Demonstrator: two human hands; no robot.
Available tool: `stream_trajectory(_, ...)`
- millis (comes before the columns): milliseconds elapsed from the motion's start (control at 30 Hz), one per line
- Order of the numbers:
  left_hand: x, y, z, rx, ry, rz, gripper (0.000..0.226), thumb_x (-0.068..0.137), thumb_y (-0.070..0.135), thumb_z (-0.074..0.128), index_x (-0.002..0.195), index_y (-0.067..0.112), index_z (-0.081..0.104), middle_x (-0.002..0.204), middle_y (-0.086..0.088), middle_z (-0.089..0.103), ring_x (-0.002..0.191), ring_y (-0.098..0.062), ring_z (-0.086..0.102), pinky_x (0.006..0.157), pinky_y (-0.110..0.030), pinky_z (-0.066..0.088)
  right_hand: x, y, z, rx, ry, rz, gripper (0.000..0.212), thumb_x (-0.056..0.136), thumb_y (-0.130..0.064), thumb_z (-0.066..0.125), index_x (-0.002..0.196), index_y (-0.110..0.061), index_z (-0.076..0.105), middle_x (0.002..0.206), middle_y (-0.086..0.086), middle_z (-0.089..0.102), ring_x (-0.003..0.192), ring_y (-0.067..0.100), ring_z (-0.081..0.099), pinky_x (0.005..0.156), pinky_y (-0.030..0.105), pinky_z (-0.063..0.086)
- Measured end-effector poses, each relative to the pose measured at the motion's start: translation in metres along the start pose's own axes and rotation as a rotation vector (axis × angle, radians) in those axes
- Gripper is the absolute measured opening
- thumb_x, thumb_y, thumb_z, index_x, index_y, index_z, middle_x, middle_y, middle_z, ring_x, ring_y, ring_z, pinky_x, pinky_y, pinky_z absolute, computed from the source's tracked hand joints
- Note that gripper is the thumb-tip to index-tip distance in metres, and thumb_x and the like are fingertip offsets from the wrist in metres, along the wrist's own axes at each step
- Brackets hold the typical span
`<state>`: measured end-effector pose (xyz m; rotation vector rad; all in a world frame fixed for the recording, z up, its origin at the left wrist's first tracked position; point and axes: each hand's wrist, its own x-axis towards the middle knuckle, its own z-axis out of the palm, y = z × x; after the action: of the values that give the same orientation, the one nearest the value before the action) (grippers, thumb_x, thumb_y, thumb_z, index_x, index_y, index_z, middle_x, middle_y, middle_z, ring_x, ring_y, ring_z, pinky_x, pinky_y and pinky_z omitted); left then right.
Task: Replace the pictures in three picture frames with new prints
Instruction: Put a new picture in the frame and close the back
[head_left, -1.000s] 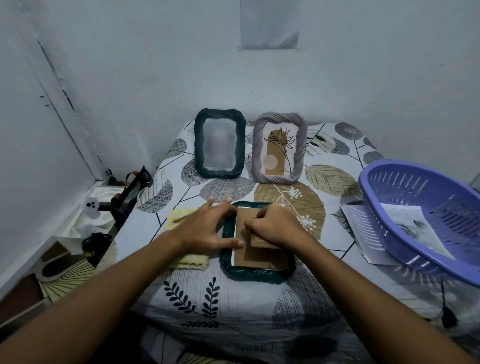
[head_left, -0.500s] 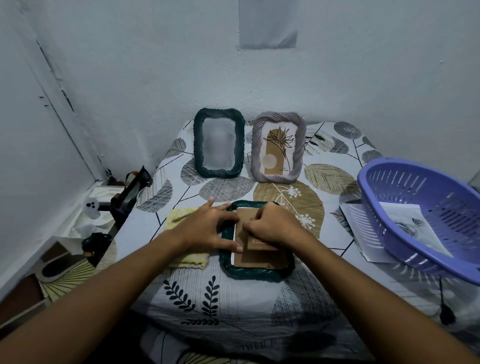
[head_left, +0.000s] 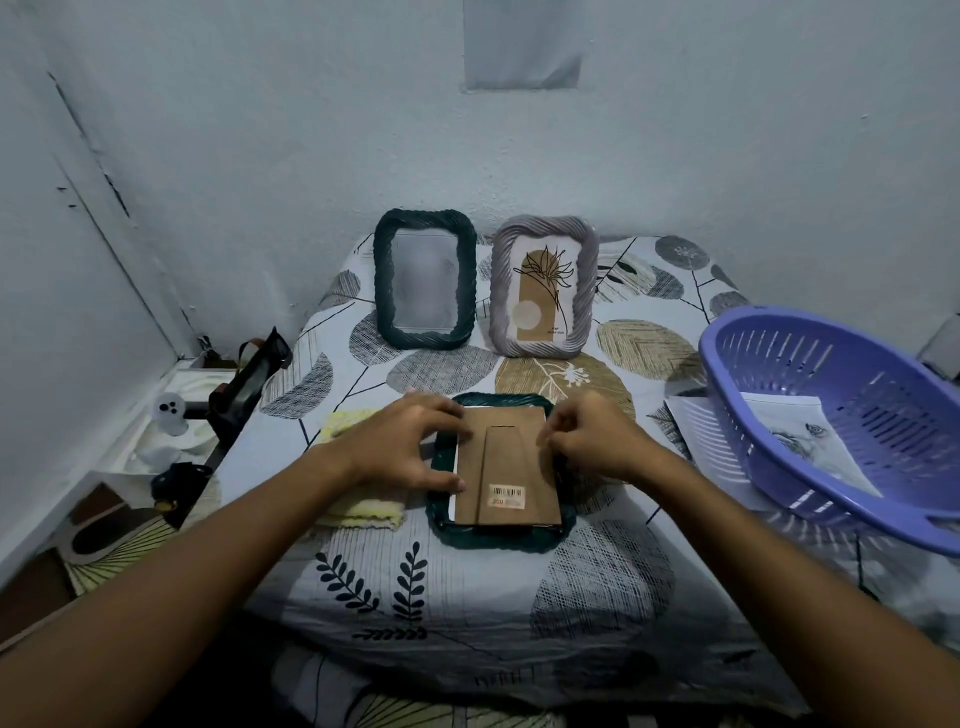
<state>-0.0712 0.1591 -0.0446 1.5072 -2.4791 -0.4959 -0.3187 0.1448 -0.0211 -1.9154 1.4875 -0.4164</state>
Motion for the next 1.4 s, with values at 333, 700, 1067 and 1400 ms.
stream_trajectory(333, 0.008, 0.056, 0.015, 0.089, -0.07, 0.33, 0.062, 0.08, 0.059, 0.061, 0.131, 0.024, 0.056, 0.142, -0.003, 0.045, 0.14, -0.016, 0.028, 0.112, -0.03, 0.024, -0.018, 0.022, -0.002, -0.078, -0.187, -0.048, 0.019, 0.077, -0.002, 0.072, 0.079, -0.015, 0.058, 0.073, -0.003, 0.058, 0.063, 0.009, 0.053, 0.056, 0.022, 0.043)
stream_trajectory(700, 0.015, 0.067, 0.021, 0.262, -0.149, 0.436, 0.055, 0.087, 0.057, 0.044, 0.132, 0.025, 0.055, 0.131, -0.012, 0.052, 0.126, -0.029, 0.043, 0.108, -0.044, 0.032, -0.024, 0.024, -0.005, 0.162, -0.24, 0.106, 0.025, 0.081, 0.008, 0.067, 0.081, -0.009, 0.049, 0.07, 0.014, 0.067, 0.05, 0.02, 0.066, 0.043, 0.026, 0.051)
stream_trajectory(1067, 0.014, 0.067, 0.018, 0.293, -0.146, 0.471, 0.052, 0.088, 0.052, 0.043, 0.127, 0.023, 0.059, 0.13, -0.015, 0.053, 0.124, -0.03, 0.045, 0.103, -0.043, 0.036, -0.021, 0.026, -0.004, 0.251, -0.271, 0.143, 0.027, 0.082, 0.01, 0.066, 0.081, -0.01, 0.048, 0.073, 0.018, 0.065, 0.052, 0.021, 0.064, 0.044, 0.026, 0.052)
stream_trajectory(1400, 0.015, 0.069, 0.022, 0.317, -0.152, 0.506, 0.051, 0.087, 0.047, 0.043, 0.129, 0.021, 0.055, 0.134, -0.008, 0.052, 0.121, -0.026, 0.048, 0.099, -0.043, 0.04, -0.019, 0.027, -0.003, 0.241, -0.272, 0.163, 0.025, 0.082, 0.011, 0.065, 0.083, -0.01, 0.05, 0.065, 0.011, 0.065, 0.052, 0.022, 0.065, 0.043, 0.025, 0.051)
